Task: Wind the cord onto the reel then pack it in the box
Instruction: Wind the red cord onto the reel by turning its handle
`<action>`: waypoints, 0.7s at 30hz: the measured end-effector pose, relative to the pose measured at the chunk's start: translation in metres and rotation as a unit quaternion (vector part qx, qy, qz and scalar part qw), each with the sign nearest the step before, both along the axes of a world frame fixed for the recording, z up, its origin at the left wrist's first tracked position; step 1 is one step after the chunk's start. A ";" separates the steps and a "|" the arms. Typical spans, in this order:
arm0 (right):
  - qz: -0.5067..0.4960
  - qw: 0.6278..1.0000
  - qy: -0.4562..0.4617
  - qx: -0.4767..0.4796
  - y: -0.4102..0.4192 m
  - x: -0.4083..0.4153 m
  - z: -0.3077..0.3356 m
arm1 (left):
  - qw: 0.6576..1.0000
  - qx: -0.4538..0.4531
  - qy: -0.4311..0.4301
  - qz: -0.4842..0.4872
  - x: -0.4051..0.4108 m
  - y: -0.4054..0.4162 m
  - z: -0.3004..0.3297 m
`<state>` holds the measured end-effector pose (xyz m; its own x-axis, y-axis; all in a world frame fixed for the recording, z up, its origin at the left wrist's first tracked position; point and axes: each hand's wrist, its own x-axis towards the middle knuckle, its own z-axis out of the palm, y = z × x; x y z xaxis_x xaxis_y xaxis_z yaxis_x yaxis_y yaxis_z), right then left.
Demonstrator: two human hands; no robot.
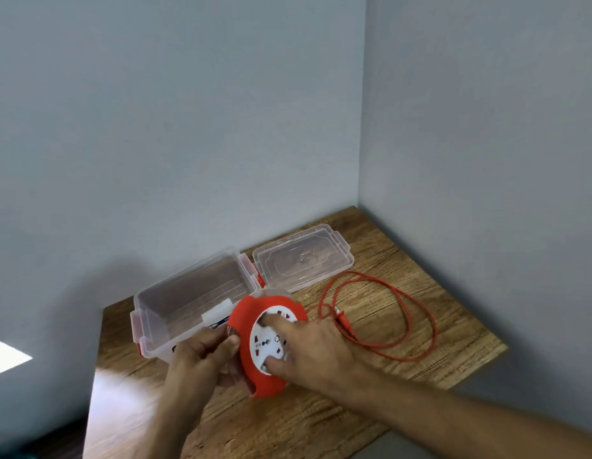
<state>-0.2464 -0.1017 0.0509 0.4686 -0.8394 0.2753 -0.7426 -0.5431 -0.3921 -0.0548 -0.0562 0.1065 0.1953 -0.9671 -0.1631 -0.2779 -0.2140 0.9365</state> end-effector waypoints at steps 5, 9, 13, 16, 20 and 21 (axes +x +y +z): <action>-0.187 0.914 -0.263 0.245 0.015 0.020 0.001 | 0.996 -0.088 -0.005 0.013 -0.018 0.013 -0.022; -0.262 0.666 -0.468 0.519 0.010 0.030 0.012 | 0.991 -0.116 -0.048 0.043 -0.031 0.023 -0.043; -0.161 0.694 -0.412 0.568 0.009 0.011 0.027 | 0.989 -0.096 0.035 0.109 -0.021 0.018 -0.050; -0.082 0.957 -0.106 0.258 0.005 -0.016 0.026 | 0.985 -0.080 0.084 0.126 -0.014 0.013 -0.044; 0.220 0.946 0.224 -0.080 -0.012 -0.040 0.032 | 0.991 -0.025 0.085 0.097 0.000 0.004 -0.027; 0.266 0.920 0.275 -0.089 -0.015 -0.042 0.032 | 0.994 -0.005 0.077 0.078 0.003 0.002 -0.024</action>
<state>-0.2882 -0.1170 0.0833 0.9093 -0.4158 -0.0153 -0.4127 -0.9061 0.0924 -0.0520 -0.0546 0.0829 0.3159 -0.9290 -0.1927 -0.0960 -0.2334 0.9676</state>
